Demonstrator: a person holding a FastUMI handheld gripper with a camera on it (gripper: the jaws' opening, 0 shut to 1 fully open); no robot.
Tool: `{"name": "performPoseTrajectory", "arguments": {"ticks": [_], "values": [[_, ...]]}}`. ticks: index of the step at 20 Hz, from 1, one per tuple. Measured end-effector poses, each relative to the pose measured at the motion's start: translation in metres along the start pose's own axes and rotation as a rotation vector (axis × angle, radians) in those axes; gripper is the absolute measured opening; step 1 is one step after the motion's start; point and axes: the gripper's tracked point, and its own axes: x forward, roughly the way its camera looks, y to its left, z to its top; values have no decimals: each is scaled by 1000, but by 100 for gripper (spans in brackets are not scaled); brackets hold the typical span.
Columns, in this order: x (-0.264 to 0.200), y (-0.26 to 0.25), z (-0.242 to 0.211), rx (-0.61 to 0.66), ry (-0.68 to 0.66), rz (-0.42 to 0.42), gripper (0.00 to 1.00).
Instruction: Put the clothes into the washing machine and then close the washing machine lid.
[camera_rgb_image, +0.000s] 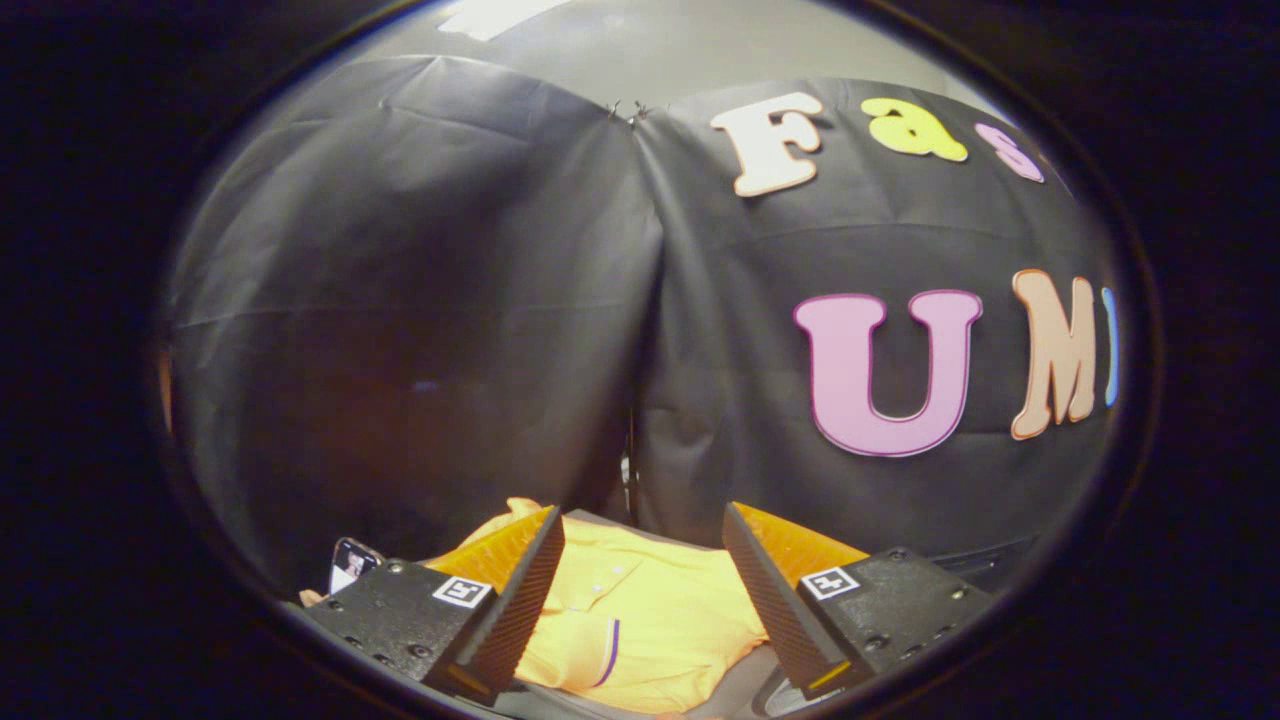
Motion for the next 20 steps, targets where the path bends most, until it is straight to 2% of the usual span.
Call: {"name": "performPoseTrajectory", "arguments": {"ticks": [2, 5, 8, 14, 16, 17, 18, 20], "values": [[17, 9, -34, -17, 133, 1, 96], [34, 29, -82, 13, 312, 55, 96], [47, 43, -118, 44, 435, 87, 97], [55, 55, -159, 3, 605, 109, 96], [60, 56, -153, 12, 587, 113, 97], [55, 56, -156, 11, 626, 116, 97], [56, 57, -153, 5, 606, 122, 95], [55, 58, -156, 8, 621, 131, 78]]}}
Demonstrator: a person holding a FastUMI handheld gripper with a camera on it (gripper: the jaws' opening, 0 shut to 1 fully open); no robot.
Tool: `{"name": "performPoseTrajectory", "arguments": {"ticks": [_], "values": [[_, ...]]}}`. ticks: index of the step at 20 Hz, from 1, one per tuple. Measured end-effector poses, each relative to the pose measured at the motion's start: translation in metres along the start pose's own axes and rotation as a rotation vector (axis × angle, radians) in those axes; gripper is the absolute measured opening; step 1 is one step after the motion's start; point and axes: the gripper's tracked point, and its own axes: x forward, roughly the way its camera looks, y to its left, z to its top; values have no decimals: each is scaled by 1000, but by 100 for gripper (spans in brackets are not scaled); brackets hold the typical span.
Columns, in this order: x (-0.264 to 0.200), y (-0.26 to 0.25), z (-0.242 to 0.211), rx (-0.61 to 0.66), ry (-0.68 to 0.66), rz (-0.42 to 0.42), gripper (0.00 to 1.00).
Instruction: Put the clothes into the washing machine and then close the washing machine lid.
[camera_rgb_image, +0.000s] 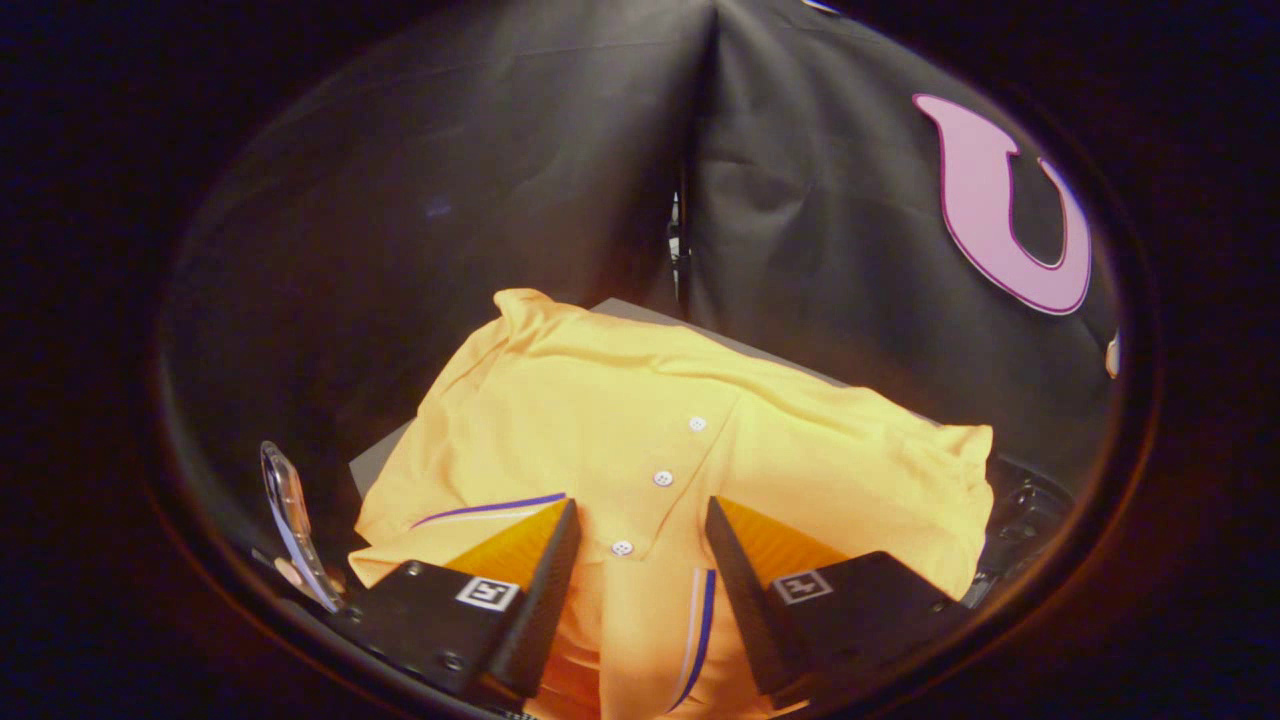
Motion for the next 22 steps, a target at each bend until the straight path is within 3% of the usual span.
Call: {"name": "performPoseTrajectory", "arguments": {"ticks": [1, 5, 12, 22], "values": [[-1, 0, 2, 3, -10, 3, 57], [-2, 0, 4, 41, -48, 0, 1], [-39, -18, 18, 69, -166, -117, 0], [-174, -30, 89, 220, -385, -503, 0]]}}
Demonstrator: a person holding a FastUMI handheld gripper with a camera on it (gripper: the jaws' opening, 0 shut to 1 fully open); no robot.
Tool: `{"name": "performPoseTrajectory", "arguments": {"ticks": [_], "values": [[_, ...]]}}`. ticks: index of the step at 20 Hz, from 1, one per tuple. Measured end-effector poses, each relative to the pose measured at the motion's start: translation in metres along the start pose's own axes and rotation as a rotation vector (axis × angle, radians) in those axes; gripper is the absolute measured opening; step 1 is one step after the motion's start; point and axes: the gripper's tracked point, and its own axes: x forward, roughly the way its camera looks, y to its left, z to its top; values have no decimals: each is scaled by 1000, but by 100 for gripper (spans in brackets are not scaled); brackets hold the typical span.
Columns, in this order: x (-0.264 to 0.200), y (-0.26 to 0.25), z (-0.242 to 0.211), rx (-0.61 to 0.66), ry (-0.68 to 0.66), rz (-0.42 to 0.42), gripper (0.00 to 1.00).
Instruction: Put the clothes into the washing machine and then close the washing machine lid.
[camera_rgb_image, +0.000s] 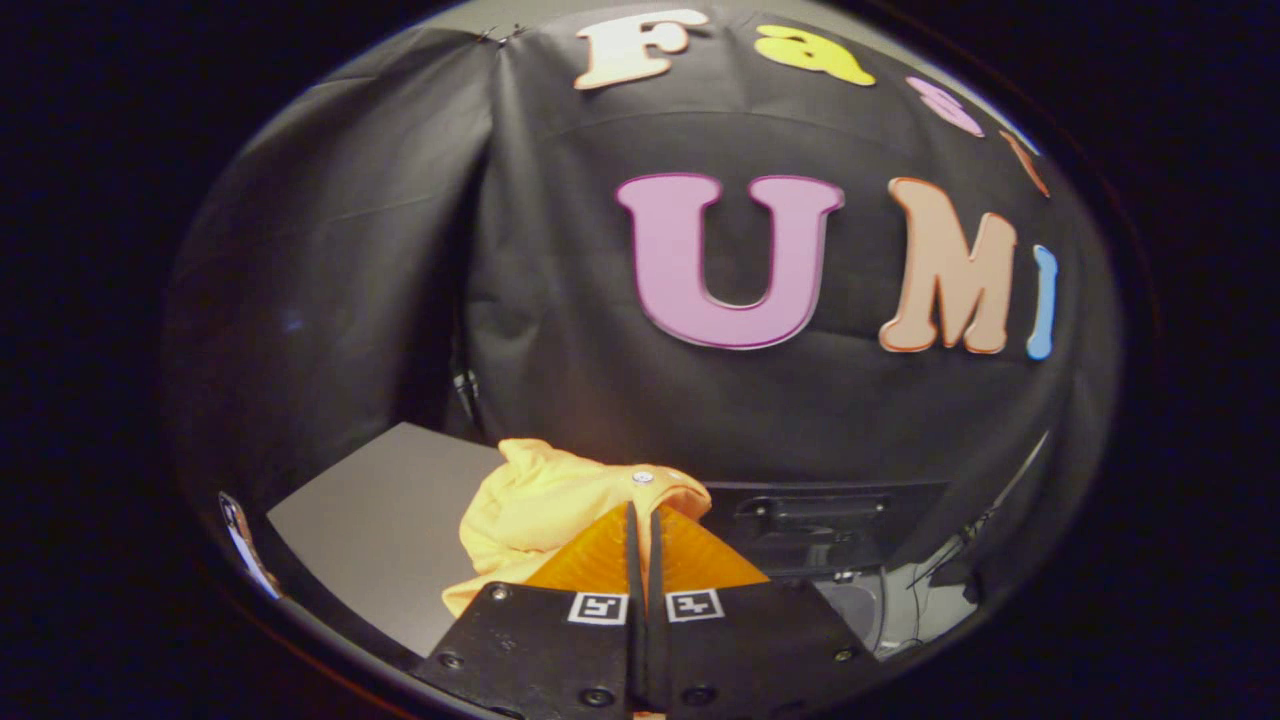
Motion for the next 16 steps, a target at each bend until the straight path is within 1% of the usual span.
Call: {"name": "performPoseTrajectory", "arguments": {"ticks": [3, 5, 6, 8, 9, 11, 16], "values": [[-18, -2, 28, 32, -28, -58, 0], [-22, -2, 30, 36, -25, -109, 0], [-26, -2, 37, 31, -56, -135, 2], [-33, -8, 44, 27, -89, -180, 40], [-34, -15, 47, 34, -101, -180, 59], [-37, -28, 44, 44, -109, -176, 59], [-40, -32, 32, 14, -94, -177, 59]]}}
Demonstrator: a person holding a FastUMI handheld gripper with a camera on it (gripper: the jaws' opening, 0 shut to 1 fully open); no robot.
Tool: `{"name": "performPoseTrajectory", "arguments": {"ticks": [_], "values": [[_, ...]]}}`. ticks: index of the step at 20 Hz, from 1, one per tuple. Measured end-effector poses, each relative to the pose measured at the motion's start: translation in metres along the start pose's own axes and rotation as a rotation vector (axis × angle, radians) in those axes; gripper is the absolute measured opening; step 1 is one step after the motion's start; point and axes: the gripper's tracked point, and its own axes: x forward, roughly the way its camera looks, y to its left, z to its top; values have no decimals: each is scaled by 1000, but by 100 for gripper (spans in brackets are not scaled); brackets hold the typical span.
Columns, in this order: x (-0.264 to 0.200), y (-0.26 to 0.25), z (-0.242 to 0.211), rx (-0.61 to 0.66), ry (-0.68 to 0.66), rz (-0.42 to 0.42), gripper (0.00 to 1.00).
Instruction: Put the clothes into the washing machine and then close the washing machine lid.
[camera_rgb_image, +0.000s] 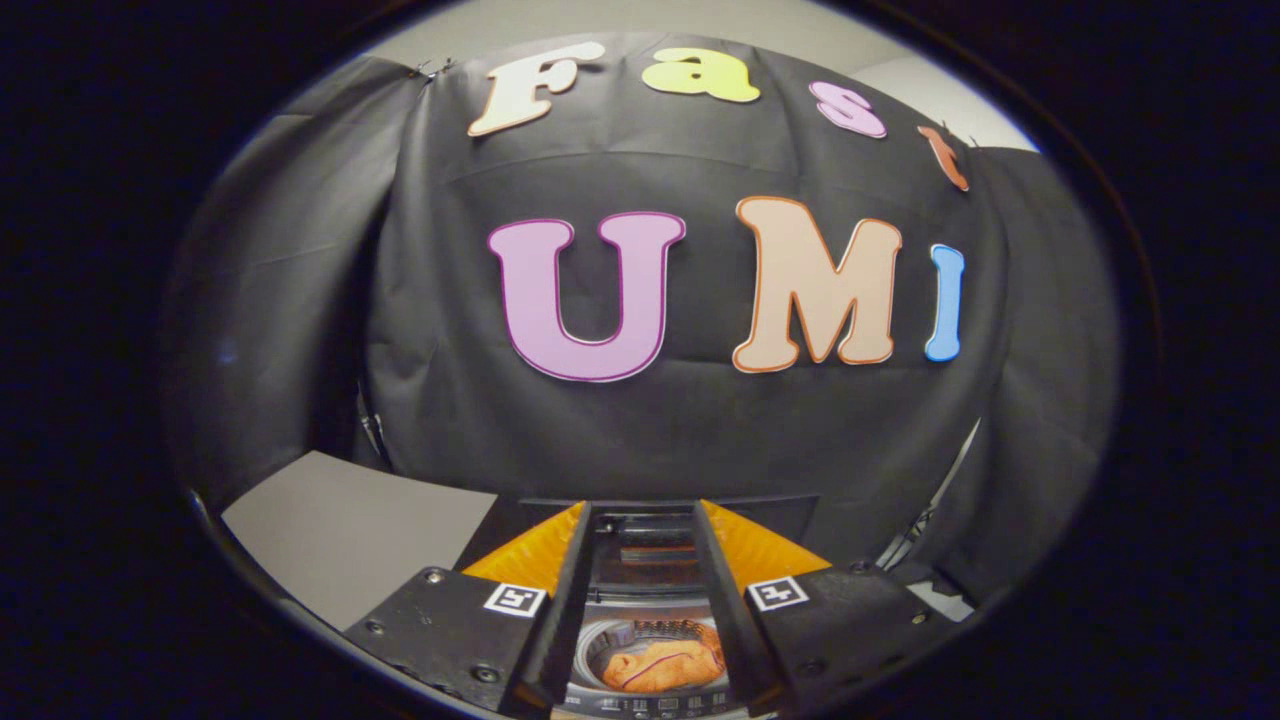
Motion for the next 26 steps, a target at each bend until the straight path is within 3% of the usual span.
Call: {"name": "performPoseTrajectory", "arguments": {"ticks": [5, 8, 9, 17, 26], "values": [[-7, -6, -7, 1, -2, 0, 60], [-11, -15, -9, -6, -22, -11, 82], [-14, -20, -9, -10, -33, -17, 85], [-43, -47, -20, -54, -136, 25, 87], [-109, -66, -60, -108, -277, 87, 86]]}}
